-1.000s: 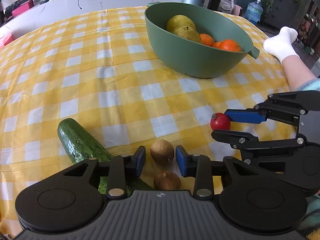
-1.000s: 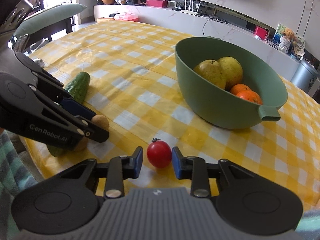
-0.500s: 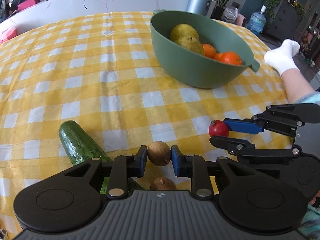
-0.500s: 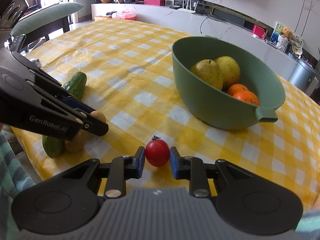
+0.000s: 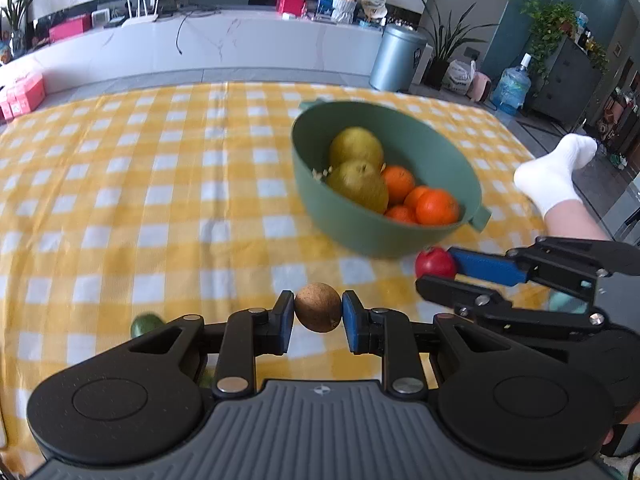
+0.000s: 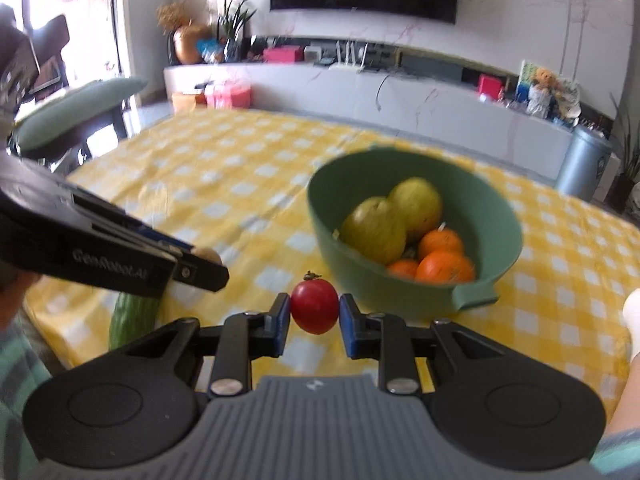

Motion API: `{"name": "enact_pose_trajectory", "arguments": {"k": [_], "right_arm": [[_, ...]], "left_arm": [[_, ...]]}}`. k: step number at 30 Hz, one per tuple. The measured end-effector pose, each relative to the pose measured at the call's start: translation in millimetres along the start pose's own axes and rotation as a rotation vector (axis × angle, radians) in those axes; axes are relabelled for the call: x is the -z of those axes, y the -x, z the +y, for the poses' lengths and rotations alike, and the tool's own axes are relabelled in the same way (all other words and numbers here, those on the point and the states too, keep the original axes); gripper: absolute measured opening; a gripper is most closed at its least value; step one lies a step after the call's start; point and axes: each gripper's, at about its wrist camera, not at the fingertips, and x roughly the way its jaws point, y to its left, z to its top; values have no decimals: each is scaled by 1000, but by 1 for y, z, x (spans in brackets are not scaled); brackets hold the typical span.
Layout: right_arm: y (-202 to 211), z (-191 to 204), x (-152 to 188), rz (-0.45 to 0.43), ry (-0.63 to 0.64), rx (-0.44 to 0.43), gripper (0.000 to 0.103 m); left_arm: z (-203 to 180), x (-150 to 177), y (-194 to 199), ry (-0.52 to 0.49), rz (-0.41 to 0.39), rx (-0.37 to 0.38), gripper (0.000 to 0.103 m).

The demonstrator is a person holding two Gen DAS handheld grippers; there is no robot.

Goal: Organize fruits
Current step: 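Lower the tomato and longan into the green colander and open both grippers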

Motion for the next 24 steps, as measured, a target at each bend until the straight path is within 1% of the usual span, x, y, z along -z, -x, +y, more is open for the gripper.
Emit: {"name": "enact_pose_trajectory", "arguments": {"k": [3, 8, 10, 13, 19, 22, 24], "right_arm": [[10, -8, -11, -46, -9, 12, 23], [16, -29, -30, -71, -29, 27, 23], [17, -37, -40, -69, -15, 32, 23], [15, -45, -58, -68, 43, 43, 23], [-3, -67, -85, -45, 130, 48, 23], [-17, -80, -88, -26, 123, 38, 23], [-27, -89, -83, -7, 97, 31, 23]], "left_arm": [[-6, -12, 2, -1, -21, 12, 28], [-20, -33, 3, -26, -60, 23, 29], [-25, -43, 3, -39, -74, 24, 28], [-33, -57, -1, -44, -90, 23, 28], [-43, -77, -13, -32, -101, 15, 28], [-45, -81, -25, -26, -85, 9, 29], [-46, -81, -34, -22, -69, 9, 28]]}}
